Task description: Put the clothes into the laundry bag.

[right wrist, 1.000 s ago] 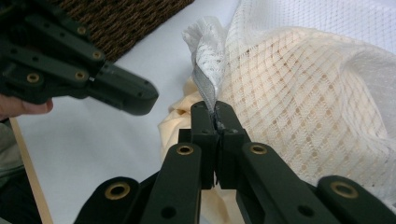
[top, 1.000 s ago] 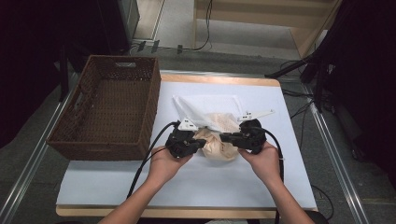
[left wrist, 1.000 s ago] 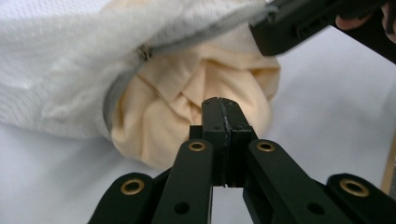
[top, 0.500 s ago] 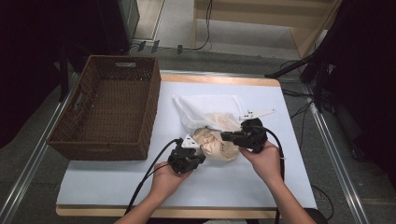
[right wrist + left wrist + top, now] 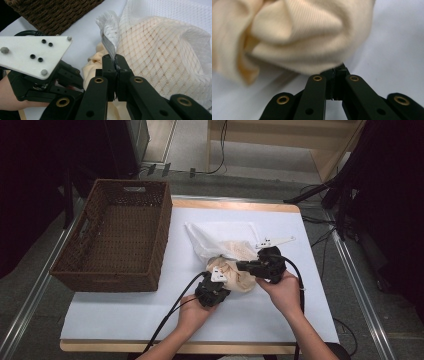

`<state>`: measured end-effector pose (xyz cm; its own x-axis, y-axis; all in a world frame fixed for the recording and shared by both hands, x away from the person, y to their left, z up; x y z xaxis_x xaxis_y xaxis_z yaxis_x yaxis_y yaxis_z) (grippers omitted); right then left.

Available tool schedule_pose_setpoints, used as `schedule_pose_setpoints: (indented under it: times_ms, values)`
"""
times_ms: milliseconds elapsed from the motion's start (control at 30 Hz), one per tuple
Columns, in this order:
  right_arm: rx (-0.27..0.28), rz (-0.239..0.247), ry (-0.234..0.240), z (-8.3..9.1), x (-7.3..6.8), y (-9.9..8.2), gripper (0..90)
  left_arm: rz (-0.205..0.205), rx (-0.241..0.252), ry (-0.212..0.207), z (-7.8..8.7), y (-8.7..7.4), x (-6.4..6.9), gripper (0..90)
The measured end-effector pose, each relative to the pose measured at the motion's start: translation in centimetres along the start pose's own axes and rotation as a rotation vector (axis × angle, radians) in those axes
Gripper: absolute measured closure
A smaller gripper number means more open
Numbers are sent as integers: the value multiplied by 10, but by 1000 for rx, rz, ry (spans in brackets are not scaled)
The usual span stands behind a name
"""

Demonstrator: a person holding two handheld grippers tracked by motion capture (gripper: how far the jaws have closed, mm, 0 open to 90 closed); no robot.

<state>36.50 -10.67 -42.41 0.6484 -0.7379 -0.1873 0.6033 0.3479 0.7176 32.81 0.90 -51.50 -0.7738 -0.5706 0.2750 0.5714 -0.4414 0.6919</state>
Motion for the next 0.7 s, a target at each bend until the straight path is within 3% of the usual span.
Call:
schedule_pose_setpoints:
  times_ms: [133, 167, 300, 467, 700]
  values:
    - [-3, 3, -1, -1, 0, -1, 888, 7, 67, 6, 0, 16, 2, 900]
    - [1, 0, -3, 0, -1, -1, 887, 4, 88, 9, 3, 27, 2, 900]
    - [15, -7, 8, 3, -2, 1, 888, -21, 104, 17, 7, 43, 0, 900]
    - [30, -7, 20, 7, -5, 4, 889, -26, 133, 18, 13, 49, 1, 900]
    - [86, -5, 82, 24, -20, 16, 889, -41, 181, 4, 40, 55, 9, 900]
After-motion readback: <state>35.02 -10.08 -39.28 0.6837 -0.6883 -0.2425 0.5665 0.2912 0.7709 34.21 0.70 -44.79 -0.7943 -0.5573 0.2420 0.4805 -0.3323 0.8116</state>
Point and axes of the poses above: each handheld gripper's, and its own axes: z roughly backward along the jaws, y roughly out of its top, x roughly to its right, the point moved 6 cm from there along -z, roughly forward along the jaws, and after that the axes turned 9 degrees about -y, right-handed, at the moved point
